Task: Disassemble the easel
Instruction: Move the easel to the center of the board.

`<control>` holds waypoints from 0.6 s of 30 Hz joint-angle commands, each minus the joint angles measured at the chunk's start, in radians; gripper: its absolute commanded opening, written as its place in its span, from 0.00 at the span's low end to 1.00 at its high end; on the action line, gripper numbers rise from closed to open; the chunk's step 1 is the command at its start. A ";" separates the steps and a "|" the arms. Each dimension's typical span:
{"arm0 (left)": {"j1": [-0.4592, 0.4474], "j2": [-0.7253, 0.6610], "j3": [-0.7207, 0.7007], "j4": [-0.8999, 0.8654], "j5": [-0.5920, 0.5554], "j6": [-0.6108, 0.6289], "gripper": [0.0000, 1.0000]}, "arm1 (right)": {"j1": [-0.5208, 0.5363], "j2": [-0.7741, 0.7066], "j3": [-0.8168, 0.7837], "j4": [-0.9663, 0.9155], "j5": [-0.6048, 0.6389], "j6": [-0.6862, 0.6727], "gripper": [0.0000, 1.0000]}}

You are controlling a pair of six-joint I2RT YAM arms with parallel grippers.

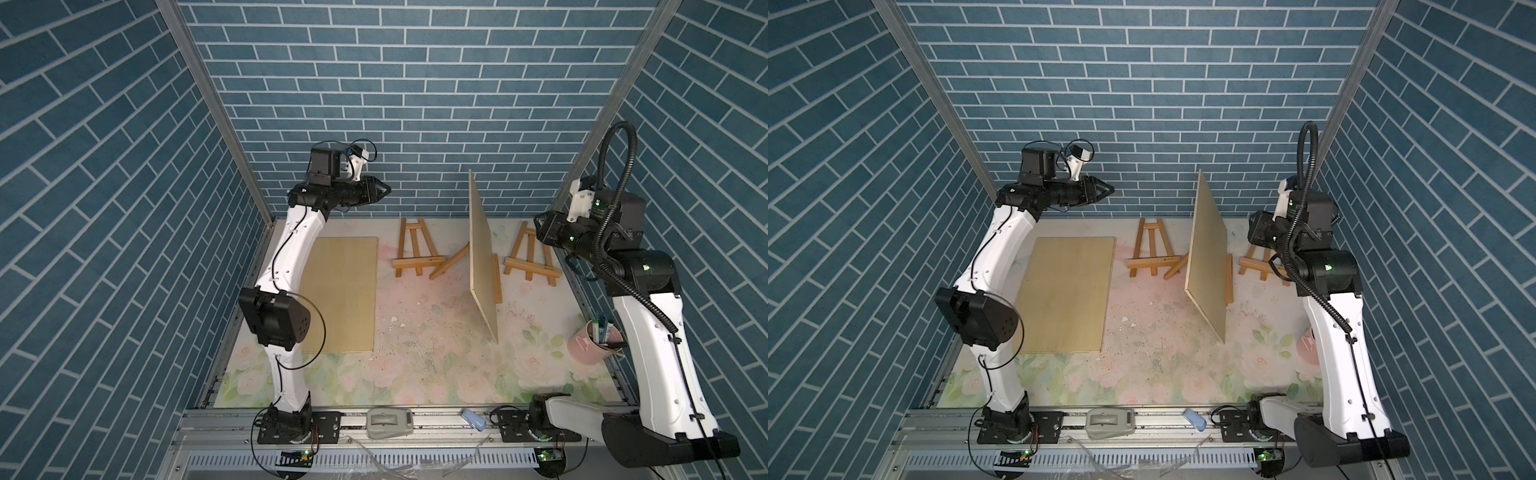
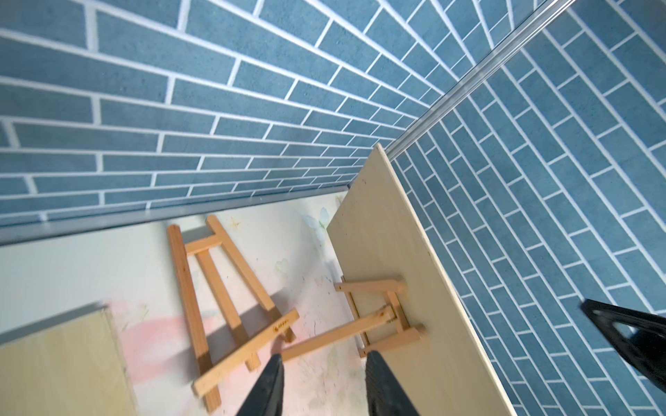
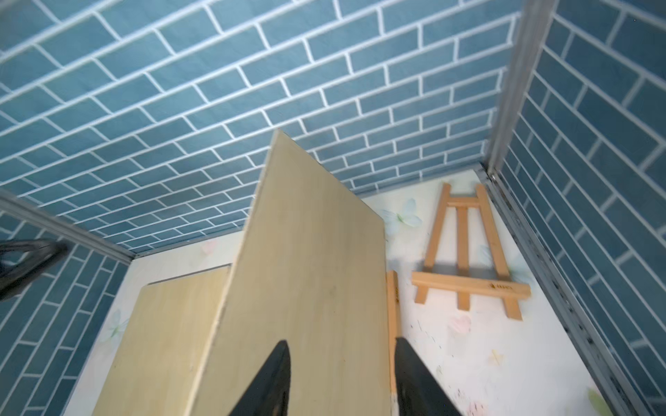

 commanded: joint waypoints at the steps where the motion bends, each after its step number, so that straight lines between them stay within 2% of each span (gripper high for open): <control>1: 0.002 -0.082 -0.111 -0.080 -0.057 0.037 0.40 | -0.102 -0.013 -0.136 -0.025 -0.125 0.076 0.48; 5: 0.002 -0.167 -0.181 -0.081 -0.063 0.023 0.41 | -0.202 -0.004 -0.345 0.070 -0.257 0.104 0.47; 10: 0.002 -0.227 -0.240 -0.060 -0.049 -0.008 0.41 | -0.228 0.065 -0.535 0.203 -0.394 0.121 0.47; 18: -0.001 -0.320 -0.325 -0.043 -0.060 -0.037 0.41 | -0.247 0.219 -0.639 0.364 -0.452 0.095 0.45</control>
